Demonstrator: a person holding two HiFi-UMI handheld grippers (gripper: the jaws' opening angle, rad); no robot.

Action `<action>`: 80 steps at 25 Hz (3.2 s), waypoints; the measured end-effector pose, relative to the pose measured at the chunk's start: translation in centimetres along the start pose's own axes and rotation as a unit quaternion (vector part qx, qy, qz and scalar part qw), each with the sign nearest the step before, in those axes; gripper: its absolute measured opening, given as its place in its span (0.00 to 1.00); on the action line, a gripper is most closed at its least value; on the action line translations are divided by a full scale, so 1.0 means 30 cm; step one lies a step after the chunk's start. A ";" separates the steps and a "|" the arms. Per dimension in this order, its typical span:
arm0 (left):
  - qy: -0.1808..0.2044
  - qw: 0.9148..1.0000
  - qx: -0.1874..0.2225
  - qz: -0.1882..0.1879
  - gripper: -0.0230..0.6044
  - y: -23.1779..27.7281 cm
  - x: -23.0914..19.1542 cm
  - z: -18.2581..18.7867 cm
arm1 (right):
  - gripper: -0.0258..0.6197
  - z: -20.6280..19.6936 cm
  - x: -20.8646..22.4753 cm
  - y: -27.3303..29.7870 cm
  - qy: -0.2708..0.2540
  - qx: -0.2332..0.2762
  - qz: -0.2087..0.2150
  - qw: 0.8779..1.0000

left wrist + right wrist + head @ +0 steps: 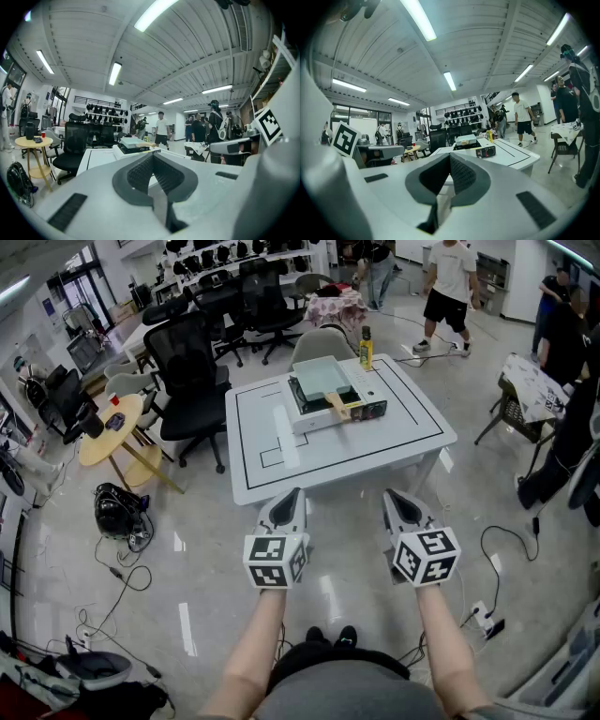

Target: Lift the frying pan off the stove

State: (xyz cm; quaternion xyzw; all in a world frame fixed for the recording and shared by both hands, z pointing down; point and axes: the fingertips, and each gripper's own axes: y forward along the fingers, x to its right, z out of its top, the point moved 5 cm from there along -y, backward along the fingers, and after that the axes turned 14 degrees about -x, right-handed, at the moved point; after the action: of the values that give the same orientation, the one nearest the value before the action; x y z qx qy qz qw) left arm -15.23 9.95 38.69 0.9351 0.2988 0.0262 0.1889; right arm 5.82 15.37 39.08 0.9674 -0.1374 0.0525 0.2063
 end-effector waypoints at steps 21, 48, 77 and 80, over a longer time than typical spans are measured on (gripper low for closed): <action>-0.026 1.000 -0.006 -0.013 0.04 -0.024 0.059 -0.037 | 0.04 -0.035 0.018 -0.042 0.016 0.002 0.039 0.999; -0.180 0.976 -0.009 -0.119 0.20 0.178 -0.016 -0.003 | 0.22 0.022 0.210 0.033 0.174 0.009 0.142 0.974; -0.358 0.896 -0.027 -0.261 0.32 0.797 -0.363 0.206 | 0.30 0.310 0.410 0.631 0.260 -0.011 0.197 0.945; -0.373 0.886 -0.034 -0.274 0.32 0.842 -0.374 0.220 | 0.30 0.331 0.422 0.660 0.265 -0.011 0.201 0.943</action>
State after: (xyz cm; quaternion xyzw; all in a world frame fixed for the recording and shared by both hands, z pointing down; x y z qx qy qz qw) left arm -9.50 -17.58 42.60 0.7497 0.4499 -0.3668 0.3177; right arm 12.68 -9.20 39.68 0.8687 -0.2698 0.3455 0.2306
